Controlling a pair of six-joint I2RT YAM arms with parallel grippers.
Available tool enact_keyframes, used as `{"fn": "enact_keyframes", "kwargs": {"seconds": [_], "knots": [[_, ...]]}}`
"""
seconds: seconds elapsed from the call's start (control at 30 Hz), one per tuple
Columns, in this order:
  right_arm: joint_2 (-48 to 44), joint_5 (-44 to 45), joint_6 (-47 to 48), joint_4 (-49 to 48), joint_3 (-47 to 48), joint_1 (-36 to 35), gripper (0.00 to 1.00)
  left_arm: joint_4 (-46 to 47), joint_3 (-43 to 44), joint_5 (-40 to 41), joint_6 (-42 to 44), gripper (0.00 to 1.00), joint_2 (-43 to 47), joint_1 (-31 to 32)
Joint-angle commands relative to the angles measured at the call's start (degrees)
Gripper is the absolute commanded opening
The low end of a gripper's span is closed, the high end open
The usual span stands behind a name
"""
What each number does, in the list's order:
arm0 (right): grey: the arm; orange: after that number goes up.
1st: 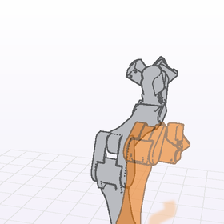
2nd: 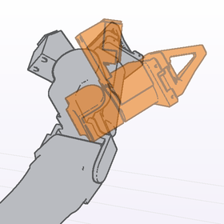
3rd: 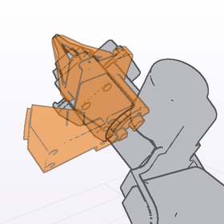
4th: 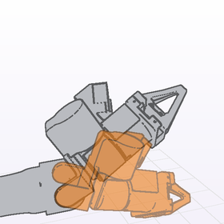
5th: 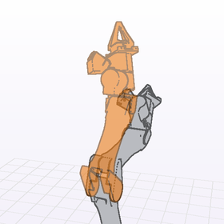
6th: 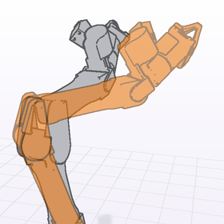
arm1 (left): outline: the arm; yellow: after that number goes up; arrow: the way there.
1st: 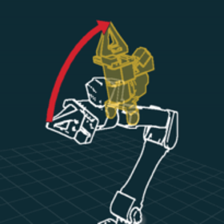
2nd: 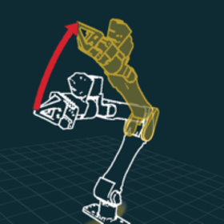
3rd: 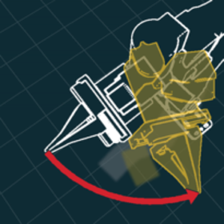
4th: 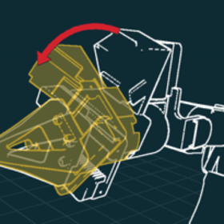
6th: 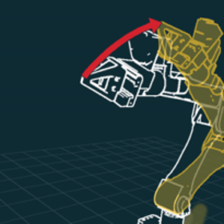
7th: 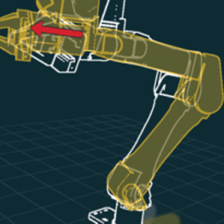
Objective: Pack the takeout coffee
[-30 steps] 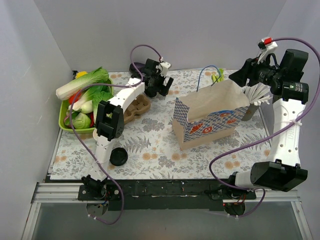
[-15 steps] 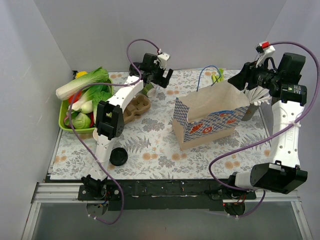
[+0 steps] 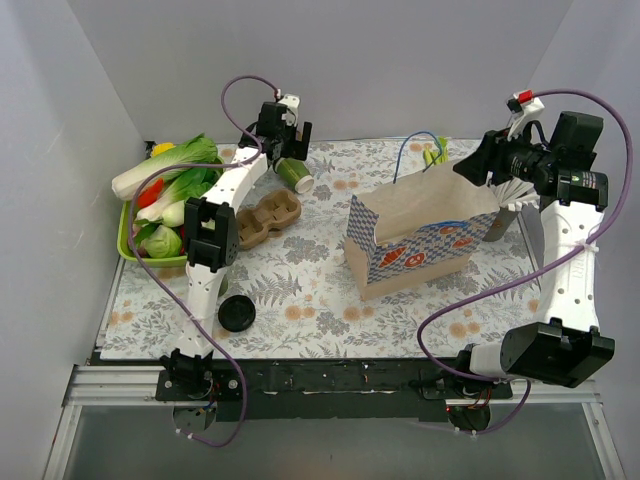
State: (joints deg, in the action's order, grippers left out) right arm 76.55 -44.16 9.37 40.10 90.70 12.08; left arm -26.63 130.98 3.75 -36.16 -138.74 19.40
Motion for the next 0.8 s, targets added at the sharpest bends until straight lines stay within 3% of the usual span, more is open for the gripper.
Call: {"fn": "enact_keyframes", "kwargs": {"seconds": [0.0,0.77], "knots": [[-0.3,0.7,1.3,-0.5,-0.1,-0.1,0.61,0.2,1.0,-1.3,-2.9,0.98,-0.9,-0.5],[-0.5,1.4,1.9,0.0,-2.3,-0.1,0.62,-3.4,-2.8,-18.2,0.3,0.98,0.3,0.0]]}}
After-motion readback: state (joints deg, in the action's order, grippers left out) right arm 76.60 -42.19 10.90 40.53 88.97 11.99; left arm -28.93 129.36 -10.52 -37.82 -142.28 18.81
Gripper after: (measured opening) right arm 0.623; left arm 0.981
